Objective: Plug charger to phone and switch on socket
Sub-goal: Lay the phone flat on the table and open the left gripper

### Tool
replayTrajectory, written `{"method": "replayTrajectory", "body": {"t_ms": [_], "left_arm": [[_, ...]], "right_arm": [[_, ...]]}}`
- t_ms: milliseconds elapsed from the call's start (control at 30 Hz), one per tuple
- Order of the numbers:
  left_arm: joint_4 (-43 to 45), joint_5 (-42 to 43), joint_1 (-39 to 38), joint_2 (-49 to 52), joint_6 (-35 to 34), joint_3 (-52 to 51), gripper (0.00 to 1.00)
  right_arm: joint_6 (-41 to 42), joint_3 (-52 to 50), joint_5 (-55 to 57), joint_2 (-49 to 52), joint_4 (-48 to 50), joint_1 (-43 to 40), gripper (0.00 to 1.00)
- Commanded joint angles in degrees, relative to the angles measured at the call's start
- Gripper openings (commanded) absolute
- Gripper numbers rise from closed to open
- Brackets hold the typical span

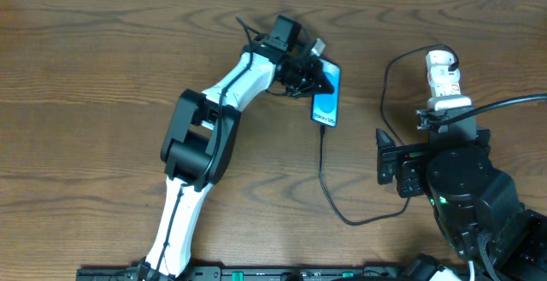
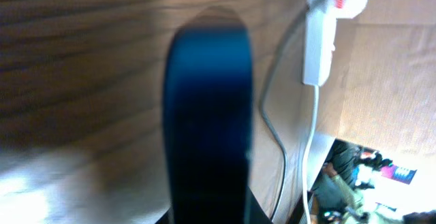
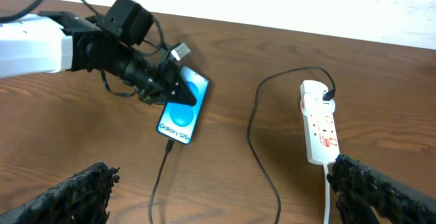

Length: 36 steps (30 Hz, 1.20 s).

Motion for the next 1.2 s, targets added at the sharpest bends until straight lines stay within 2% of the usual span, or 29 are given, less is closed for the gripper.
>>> {"method": "replayTrajectory", "body": {"t_ms": [0, 200, 367, 467, 500, 567, 600, 867, 1167], "left_arm": [[-0.13, 1.73, 0.92, 0.48, -3.19, 1.40, 0.07], [-0.48, -5.05, 0.66, 0.48, -4.87, 1.38, 0.08], [-1.18, -5.95, 0.35, 0.48, -4.83, 0.72, 0.08], [-2.51, -9.46, 0.07, 0.48, -4.83, -0.20, 0.08], [-3.78, -11.56, -0.13, 0.48, -4.85, -0.48, 0.14], [-5.99, -12.81, -0.37, 0.48, -4.85, -0.61, 0.17], [-6.97, -12.81, -0.46, 0.48, -4.83, -0.61, 0.22], [-11.34, -17.81, -0.46, 0.48, -4.79, -0.61, 0.38], [-16.61, -26.77, -0.44, 0.48, -4.11, -0.61, 0.47]], "right_arm": [[0.85, 0.57, 1.99, 0.02, 0.02, -0.35, 0.99], [2.75, 0.57, 1.97, 0.74, 0.13, -0.35, 0.99], [3.69, 0.57, 1.97, 2.19, 0.31, -0.35, 0.99], [4.07, 0.57, 1.95, 3.21, 0.37, -0.35, 0.99], [4.09, 0.57, 1.95, 3.52, 0.37, -0.35, 0.99], [4.48, 0.57, 1.92, 3.98, 0.35, -0.35, 0.99], [4.48, 0.57, 1.92, 4.24, 0.35, -0.35, 0.99], [4.92, 0.57, 1.92, 5.29, 1.01, -0.35, 0.99], [7.78, 0.57, 1.92, 7.39, 1.05, -0.35, 0.99]]}}
